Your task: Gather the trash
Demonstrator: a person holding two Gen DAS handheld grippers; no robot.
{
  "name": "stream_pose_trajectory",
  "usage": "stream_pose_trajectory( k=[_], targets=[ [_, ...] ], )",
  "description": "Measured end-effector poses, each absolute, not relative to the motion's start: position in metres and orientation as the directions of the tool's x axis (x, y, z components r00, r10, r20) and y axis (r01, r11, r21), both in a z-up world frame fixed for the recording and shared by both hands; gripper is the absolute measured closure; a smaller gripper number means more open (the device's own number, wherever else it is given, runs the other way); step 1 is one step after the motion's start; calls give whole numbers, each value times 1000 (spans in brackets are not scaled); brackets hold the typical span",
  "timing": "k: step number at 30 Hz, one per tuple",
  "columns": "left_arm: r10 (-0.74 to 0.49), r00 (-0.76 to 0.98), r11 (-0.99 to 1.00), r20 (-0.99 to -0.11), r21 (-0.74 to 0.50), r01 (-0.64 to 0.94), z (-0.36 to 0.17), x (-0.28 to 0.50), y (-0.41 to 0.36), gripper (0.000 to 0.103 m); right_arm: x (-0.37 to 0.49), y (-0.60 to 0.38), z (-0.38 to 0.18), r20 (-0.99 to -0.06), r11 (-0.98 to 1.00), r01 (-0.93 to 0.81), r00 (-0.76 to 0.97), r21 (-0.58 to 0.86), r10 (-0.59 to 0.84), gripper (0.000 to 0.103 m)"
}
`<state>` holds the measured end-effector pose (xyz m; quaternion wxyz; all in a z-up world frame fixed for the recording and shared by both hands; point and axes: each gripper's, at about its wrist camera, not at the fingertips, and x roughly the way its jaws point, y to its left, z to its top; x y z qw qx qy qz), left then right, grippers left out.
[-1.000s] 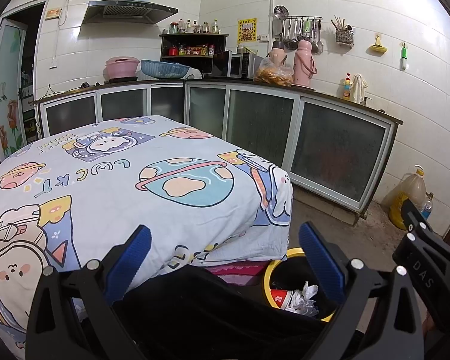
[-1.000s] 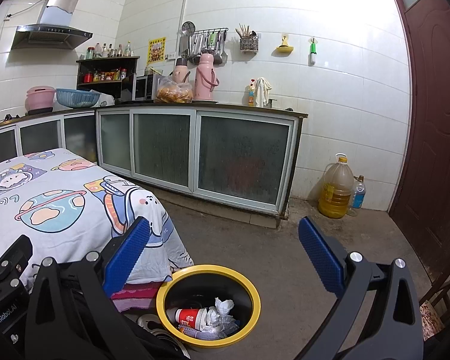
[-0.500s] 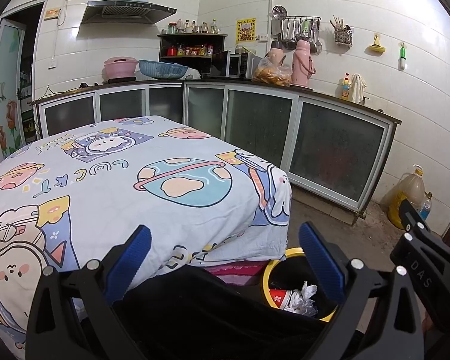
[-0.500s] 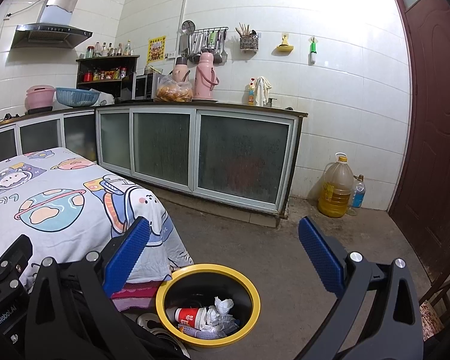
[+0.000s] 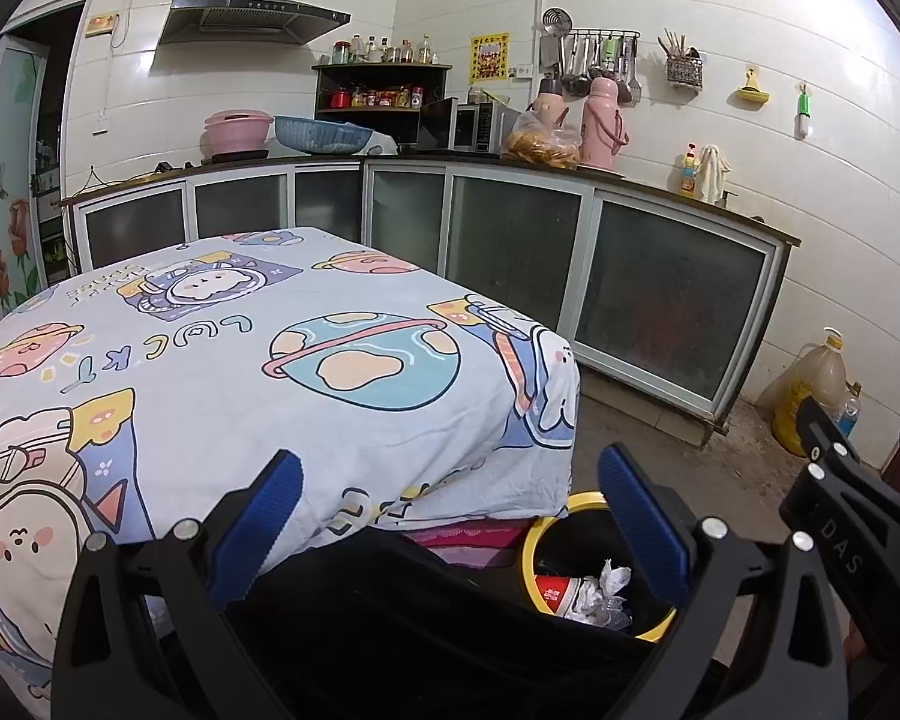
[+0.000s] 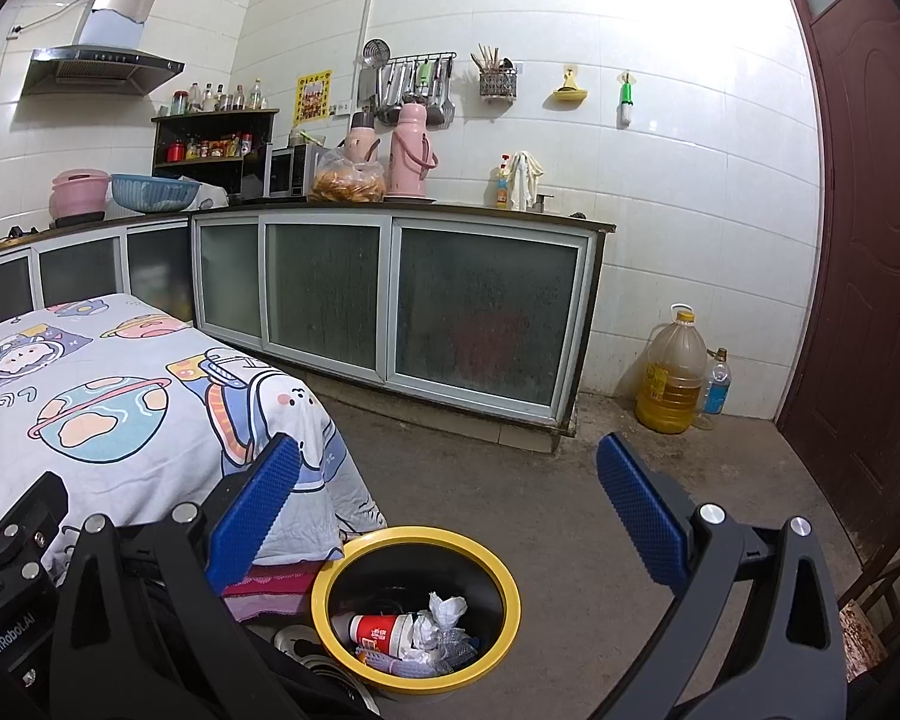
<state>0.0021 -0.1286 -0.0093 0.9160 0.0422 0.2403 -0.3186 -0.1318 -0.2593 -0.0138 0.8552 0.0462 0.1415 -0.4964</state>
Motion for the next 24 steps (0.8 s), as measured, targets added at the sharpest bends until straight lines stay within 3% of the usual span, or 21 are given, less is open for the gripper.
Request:
stream_pose_trajectory(
  k=[24],
  targets=[
    [-567, 672, 788, -476, -77, 611, -13, 4, -132, 8, -134, -261, -16, -294, 504, 862, 466, -63, -834, 8]
  ],
)
